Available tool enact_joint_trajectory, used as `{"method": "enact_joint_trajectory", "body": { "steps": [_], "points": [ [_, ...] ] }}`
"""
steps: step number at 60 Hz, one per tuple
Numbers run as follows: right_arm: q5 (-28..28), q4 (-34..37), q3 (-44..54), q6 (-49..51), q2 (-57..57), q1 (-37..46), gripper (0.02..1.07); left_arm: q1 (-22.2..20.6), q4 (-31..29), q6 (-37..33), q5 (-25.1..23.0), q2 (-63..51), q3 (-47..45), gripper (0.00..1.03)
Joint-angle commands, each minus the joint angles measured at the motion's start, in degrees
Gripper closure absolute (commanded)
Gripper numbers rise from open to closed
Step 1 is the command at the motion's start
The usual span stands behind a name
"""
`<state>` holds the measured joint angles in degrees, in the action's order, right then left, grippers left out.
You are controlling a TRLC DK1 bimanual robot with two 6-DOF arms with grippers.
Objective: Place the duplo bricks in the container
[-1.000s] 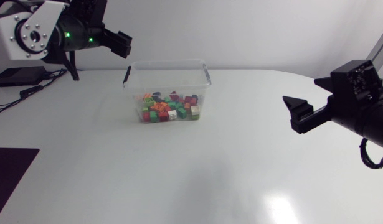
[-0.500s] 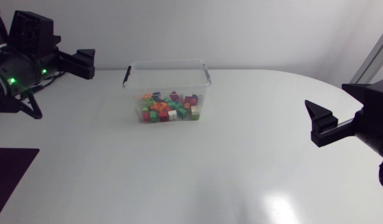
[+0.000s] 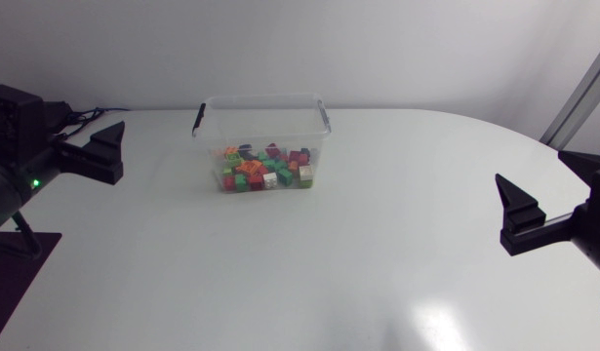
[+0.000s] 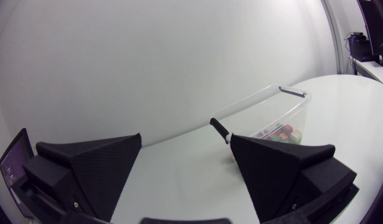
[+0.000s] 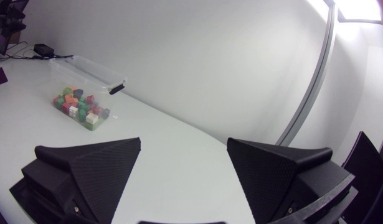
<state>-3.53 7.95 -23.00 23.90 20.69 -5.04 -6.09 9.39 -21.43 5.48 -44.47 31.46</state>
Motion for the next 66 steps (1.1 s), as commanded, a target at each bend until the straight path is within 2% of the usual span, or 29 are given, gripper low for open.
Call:
{"method": "enact_joint_trajectory", "body": {
  "steps": [1,22,66],
  "points": [
    [-1.22,0.84,2.79,0.53,-2.32,0.91,0.07,0.46,0.46,0.69,0.41,3.77,-4.39,0.04],
    [-2.36,3.66,7.10,-0.35,-12.95,1.43,0.07,2.75,-2.27,0.51,0.24,16.17,-12.22,0.05],
    [2.18,-5.28,19.35,-18.50,-18.91,4.21,0.07,5.32,-7.75,16.63,-4.16,37.97,-27.05,0.08]
  ]
}}
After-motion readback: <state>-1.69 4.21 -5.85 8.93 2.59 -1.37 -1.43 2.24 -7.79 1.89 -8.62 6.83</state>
